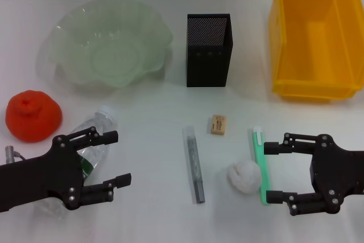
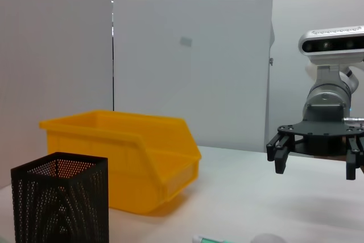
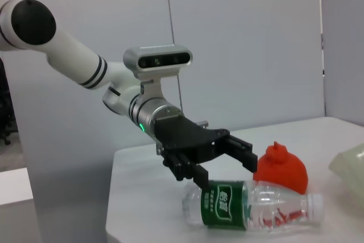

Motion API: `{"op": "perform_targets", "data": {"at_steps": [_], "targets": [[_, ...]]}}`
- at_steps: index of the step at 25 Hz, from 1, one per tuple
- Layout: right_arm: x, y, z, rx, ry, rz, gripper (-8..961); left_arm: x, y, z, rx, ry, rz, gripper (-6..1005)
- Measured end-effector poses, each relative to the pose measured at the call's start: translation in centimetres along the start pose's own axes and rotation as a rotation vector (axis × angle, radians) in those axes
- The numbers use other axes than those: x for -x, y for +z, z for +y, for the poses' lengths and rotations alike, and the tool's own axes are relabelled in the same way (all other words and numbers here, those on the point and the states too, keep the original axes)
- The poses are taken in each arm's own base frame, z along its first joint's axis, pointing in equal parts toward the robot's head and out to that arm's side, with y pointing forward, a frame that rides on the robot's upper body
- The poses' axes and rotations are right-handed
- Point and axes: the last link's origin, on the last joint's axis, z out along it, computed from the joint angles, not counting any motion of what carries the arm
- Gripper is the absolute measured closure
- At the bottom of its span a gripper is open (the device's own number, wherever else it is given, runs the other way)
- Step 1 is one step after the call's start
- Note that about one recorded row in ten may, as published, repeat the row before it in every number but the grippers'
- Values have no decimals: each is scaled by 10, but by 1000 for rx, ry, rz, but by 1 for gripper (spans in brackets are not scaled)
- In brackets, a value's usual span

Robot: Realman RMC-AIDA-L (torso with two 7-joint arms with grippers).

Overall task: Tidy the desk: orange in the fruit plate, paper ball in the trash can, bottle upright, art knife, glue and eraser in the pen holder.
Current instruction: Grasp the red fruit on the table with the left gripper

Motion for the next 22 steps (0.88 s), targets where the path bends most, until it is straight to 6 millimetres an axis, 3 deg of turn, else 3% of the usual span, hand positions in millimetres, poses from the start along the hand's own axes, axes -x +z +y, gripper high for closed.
{"op": "perform_targets", "data": {"at_steps": [16,22], "targets": [[5,4,-2,6,-11,-33,165,-10,-6,-2,11,9,20,212],[3,7,-1,-18,2,-68,165,-24,-30,-8,-61,69,57,214]]}}
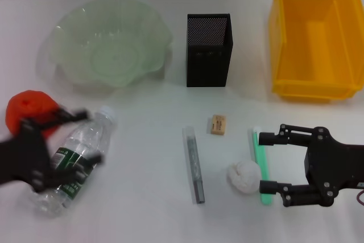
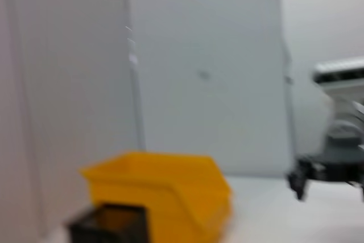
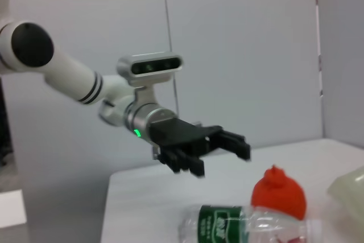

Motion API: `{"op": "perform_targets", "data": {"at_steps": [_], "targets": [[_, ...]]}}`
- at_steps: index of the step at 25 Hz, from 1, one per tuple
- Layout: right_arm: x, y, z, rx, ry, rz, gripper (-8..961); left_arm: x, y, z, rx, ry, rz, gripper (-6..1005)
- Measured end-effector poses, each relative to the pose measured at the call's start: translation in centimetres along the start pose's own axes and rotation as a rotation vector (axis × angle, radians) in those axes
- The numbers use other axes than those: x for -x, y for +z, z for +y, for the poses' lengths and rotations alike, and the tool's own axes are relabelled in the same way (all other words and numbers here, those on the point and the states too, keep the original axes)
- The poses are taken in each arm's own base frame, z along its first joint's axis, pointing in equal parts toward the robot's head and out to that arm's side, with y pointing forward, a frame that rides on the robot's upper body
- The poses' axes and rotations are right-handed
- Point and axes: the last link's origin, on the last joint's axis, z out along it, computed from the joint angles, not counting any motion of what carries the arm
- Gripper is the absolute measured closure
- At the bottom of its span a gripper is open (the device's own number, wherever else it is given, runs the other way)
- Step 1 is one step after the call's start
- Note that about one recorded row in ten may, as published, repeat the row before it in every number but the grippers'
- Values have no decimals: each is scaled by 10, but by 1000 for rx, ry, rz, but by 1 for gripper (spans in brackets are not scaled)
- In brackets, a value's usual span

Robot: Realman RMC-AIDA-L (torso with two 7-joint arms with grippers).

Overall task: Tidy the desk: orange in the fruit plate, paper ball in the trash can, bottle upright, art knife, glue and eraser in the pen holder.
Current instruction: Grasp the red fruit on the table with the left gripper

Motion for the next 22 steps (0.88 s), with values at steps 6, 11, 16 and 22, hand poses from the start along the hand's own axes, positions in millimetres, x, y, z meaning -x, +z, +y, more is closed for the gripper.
{"op": "perform_targets", "data": {"at_steps": [6,11,16,22], "targets": [[-4,0,1,-102,11,-100,166,-22,-53,-27,-285,50,69,218],[-8,4,-1,-133,22,-105,166,-19,-65,-45,-379,-30,32,226],[-12,9,-4,-149,38,-98,166,-1,-53,-54,-442,-69,-35,233],[-7,3,1,-125,17,-124,166,20,-33,-49,-431,-103,-110,243]]}}
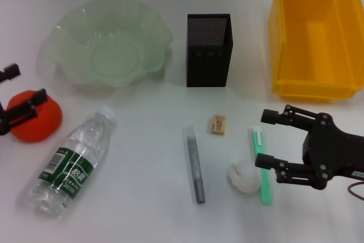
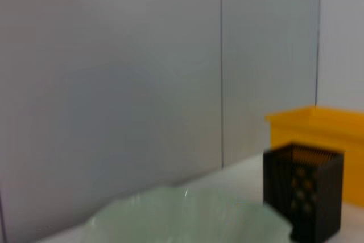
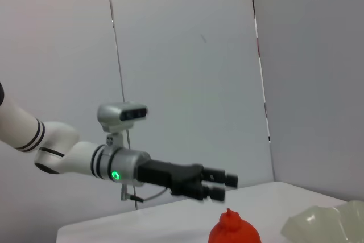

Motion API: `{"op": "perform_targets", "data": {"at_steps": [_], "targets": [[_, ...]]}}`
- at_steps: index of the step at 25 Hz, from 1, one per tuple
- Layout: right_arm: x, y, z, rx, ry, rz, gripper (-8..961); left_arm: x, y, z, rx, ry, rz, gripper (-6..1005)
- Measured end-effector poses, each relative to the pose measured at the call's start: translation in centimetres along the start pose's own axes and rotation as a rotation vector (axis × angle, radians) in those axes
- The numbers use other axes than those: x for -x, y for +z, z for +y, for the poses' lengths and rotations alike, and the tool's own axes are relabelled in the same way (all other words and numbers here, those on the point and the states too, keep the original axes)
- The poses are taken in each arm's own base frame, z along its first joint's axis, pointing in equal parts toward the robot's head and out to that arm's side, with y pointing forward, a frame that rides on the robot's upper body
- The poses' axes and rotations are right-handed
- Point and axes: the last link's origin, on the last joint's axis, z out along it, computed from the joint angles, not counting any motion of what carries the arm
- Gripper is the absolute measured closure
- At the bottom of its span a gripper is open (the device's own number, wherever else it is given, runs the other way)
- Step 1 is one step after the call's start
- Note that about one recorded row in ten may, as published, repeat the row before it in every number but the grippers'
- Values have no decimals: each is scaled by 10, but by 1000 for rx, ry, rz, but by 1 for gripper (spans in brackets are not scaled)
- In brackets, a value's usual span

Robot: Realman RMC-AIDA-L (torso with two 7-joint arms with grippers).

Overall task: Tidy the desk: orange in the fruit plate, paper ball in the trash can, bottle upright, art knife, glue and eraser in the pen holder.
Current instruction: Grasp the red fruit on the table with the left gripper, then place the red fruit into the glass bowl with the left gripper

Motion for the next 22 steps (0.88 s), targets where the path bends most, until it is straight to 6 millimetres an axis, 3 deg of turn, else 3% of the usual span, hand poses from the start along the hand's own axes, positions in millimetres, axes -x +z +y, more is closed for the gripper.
{"op": "perform_targets", "data": {"at_steps": [2,12,17,22], "targets": [[1,-4,1,-3,-3,3,166,12,5,-3,-37,2,-63,246],[-1,-9,7,-2,28,-2,166,29,13,-17,-125,6,-167,261],[1,-18,12,-8,33,-10,166,32,22,-16,-85,-4,-227,456],[3,-19,10,-13,46,-13,166,29,24,-14,-76,0,-213,588]]}}
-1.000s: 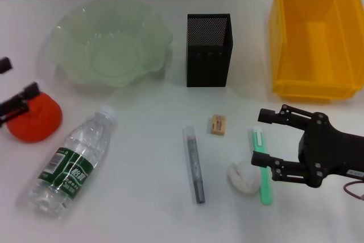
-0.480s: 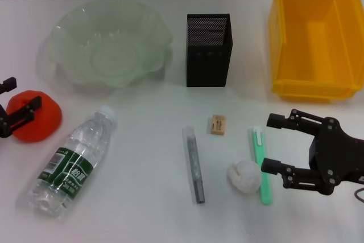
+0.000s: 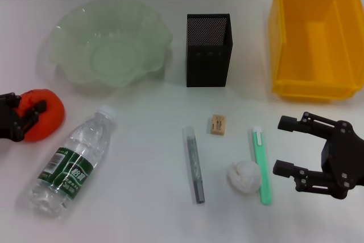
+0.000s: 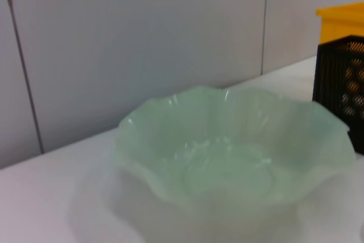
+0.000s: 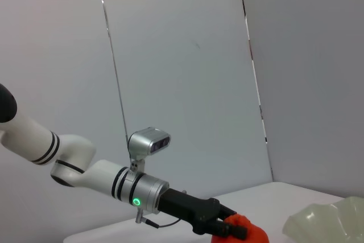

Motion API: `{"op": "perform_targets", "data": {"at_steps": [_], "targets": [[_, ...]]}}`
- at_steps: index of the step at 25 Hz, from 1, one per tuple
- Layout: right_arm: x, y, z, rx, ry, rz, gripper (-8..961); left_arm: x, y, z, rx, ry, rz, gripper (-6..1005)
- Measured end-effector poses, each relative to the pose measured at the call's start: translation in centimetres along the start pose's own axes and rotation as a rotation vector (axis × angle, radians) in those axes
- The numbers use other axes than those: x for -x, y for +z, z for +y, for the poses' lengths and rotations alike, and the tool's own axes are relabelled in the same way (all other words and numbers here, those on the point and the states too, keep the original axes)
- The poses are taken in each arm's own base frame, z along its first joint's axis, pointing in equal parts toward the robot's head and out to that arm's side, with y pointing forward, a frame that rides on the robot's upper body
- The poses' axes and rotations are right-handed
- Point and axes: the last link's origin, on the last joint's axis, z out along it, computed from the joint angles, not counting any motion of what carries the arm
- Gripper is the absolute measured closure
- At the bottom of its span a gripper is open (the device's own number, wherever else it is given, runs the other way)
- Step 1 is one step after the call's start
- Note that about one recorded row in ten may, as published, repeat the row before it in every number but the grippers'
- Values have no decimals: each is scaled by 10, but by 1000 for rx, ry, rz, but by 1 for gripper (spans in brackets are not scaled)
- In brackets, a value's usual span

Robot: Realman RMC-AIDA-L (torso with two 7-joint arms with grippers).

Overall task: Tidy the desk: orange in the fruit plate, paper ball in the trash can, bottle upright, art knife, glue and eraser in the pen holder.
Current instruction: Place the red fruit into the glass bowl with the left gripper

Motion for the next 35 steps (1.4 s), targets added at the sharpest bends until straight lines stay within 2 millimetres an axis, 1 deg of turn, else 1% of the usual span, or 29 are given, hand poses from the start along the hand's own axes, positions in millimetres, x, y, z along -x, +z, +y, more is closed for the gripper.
{"op": "perform_targets", "data": {"at_steps": [2,4,5,6,9,10,11,13,14,15,17,19,23,25,28,30,34,35], "targets": [[0,0,-1,0,-4,4,166,-2,-1,0,4,1,12,640],[0,1,-2,-1,-6,9,166,-11,-4,-1,11,5,59,693],[0,1,-3,-2,-7,11,166,-26,-13,-3,15,8,149,705],[0,1,-3,-2,-7,11,166,-26,-13,-3,15,8,149,718],[1,1,-3,-1,-9,12,167,-54,-26,-7,25,1,296,755],[1,1,-3,-1,-9,13,167,-73,-26,-10,46,-15,364,767],[1,1,-3,-1,-9,13,167,-73,-26,-10,46,-15,364,776],[1,1,-3,-1,-9,15,167,-92,-13,-9,92,-21,408,793],[1,2,-4,-1,-9,15,167,-102,-3,-7,121,-18,423,802],[1,1,-4,-2,-10,16,167,-105,4,-6,133,-18,425,811],[1,1,-4,-3,-10,18,167,-116,30,-1,169,-18,419,825],[1,0,-4,-5,-7,22,167,-122,56,1,173,-24,383,840],[2,-1,-6,-5,1,29,167,-125,91,5,146,4,309,871],[2,-1,-6,-8,11,32,167,-123,100,5,118,-3,300,888],[1,-1,-9,-21,34,46,167,-121,111,3,61,-67,301,895],[1,-1,-11,-31,41,56,167,-121,113,2,46,-78,298,895],[3,-3,-14,-42,53,64,167,-122,116,5,67,-78,284,893],[5,-4,-15,-47,64,69,167,-123,116,5,71,-79,288,864]]}}
